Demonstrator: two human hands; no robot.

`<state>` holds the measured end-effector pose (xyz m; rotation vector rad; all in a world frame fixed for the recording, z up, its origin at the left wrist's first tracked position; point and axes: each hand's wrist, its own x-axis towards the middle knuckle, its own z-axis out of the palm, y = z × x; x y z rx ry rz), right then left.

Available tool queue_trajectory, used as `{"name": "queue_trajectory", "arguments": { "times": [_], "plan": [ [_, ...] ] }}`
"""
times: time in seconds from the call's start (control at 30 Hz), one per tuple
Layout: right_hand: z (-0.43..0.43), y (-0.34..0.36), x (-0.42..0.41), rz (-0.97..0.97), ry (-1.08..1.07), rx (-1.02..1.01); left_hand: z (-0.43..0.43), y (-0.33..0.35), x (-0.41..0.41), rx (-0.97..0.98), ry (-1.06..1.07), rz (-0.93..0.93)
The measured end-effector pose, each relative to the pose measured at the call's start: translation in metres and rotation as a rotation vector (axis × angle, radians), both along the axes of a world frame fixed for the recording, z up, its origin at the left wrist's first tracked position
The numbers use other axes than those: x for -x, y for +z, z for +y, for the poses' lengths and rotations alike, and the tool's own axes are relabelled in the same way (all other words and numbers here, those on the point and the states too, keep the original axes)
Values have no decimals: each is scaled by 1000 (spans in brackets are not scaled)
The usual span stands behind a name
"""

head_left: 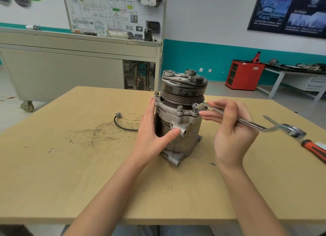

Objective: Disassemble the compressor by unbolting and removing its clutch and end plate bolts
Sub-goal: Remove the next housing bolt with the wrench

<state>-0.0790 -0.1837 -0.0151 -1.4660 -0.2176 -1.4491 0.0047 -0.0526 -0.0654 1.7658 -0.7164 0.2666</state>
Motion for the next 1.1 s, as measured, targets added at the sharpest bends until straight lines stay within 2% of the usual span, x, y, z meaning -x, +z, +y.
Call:
{"name": "queue_trajectory", "arguments": {
  "times": [0.13, 0.23, 0.3, 0.4, 0.43, 0.5, 0.57, 0.63, 0.77, 0.9, 1.1],
  "plan": [
    [-14, 0, -6, 65, 208, -267, 0, -1, 0, 1, -4, 13],
    [-35, 10, -14, 108, 384, -278, 0, 0, 0, -1, -3, 15],
    [-51, 19, -27, 215, 553, -342, 0, 0, 0, -4, -1, 9],
    [-63, 29, -49, 472, 772, -557, 0, -2, 0, -8, 1, 14],
    [-65, 30, -54, 509, 820, -597, 0, -3, 0, -7, -1, 19],
    [-70, 33, -58, 464, 865, -644, 0, -3, -1, -10, -3, 17],
    [-74, 40, -52, 358, 796, -673, 0, -2, -1, -15, -2, 16],
    [-74, 49, -40, 297, 633, -619, 0, -3, -1, -13, -3, 21],
    [-49, 46, -13, 211, 271, -274, 0, -3, -2, -11, -4, 15],
    [-22, 29, 0, 41, 97, 63, 0, -3, -1, -5, 0, 10],
    [-16, 9, -3, -79, -107, 255, 0, -2, -1, -3, 4, 2]
  ]
}}
